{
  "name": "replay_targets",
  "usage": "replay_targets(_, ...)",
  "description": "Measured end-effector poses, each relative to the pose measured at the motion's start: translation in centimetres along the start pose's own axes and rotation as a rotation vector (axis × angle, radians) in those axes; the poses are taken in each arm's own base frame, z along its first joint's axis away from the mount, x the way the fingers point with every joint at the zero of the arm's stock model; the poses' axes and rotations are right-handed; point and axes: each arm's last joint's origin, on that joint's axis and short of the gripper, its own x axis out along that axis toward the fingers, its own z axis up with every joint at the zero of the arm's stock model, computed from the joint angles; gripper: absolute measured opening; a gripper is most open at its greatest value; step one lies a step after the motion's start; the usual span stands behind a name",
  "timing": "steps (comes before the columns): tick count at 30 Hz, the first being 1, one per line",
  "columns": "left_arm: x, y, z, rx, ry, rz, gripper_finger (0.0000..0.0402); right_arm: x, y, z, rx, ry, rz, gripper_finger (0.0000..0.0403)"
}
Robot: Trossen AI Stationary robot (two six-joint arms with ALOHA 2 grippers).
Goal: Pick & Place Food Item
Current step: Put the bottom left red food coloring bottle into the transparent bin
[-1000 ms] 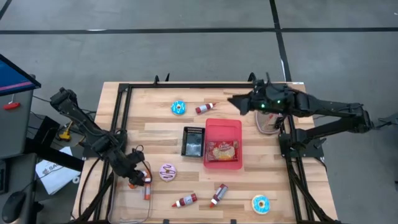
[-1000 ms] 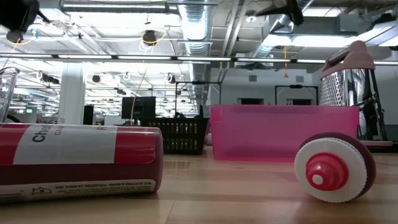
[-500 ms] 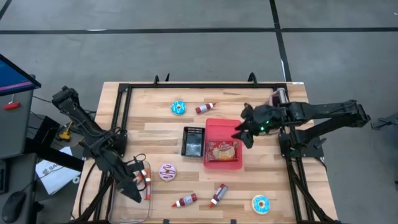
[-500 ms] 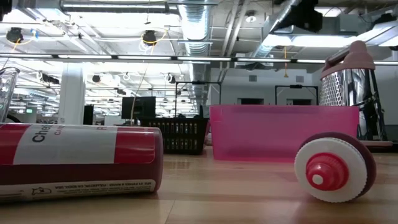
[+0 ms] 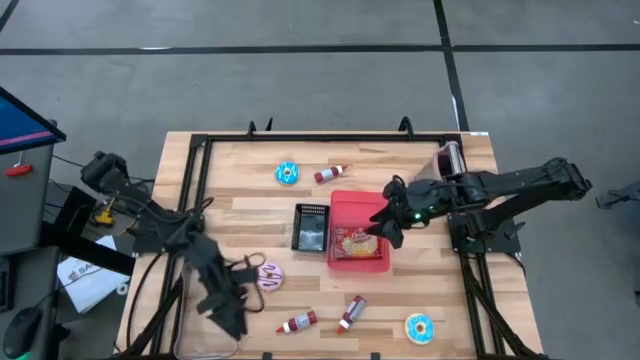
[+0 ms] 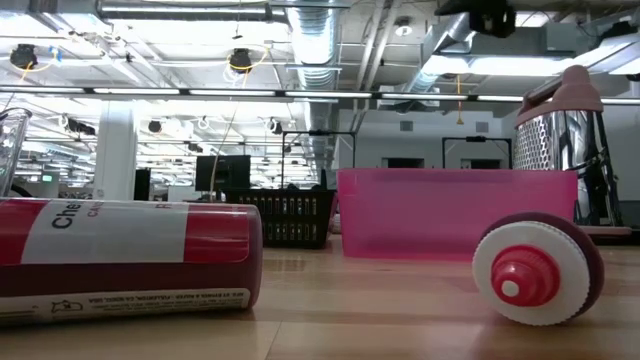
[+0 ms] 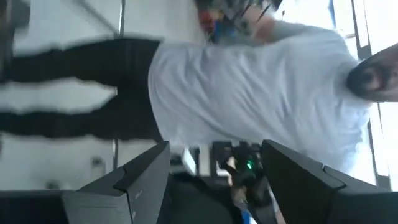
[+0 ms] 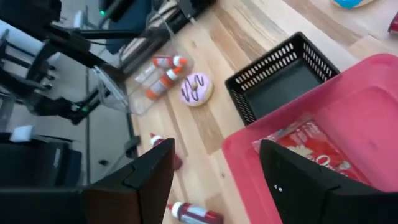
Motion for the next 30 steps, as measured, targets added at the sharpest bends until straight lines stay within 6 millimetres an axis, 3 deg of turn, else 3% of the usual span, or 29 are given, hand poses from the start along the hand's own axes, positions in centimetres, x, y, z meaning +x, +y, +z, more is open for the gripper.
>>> replay_targets(3,-0.7,-1.1,2.1,0.092,-0.074,0.049,0.025,-0.8,0.2,-0.6,-0.005,0.018,0.004,0.0228)
replay_targets(6,-1.7,-1.9,3.9,0.177,-0.189,0.206,0.025,-1.6,0.5,-0.9,-0.05,-0.01,-0.002,0.0228)
replay_targets(11,-2.0,-1.3,4.1,0.179,-0.224,0.741,0.0245,-2.7,-0.3,-0.6,-0.106,-0.022,-0.026,0.0228)
replay_targets(14,0.2,-0.1,3.6,0.148,-0.104,0.911,0.0236,-3.8,-0.9,-0.3,-0.104,-0.041,-0.034,0.0228)
replay_targets(19,5.7,1.0,3.7,0.15,-0.023,0.927,0.0224,-6.0,-1.4,0.0,-0.099,-0.102,-0.005,0.0228)
replay_targets(22,8.1,1.3,4.1,0.151,-0.006,0.935,0.022,-7.5,-1.7,0.1,-0.098,-0.143,0.02,0.0228)
replay_targets(30,11.6,3.9,3.3,0.073,0.05,0.98,0.0237,-10.0,-2.3,0.1,-0.114,-0.215,0.053,0.0228)
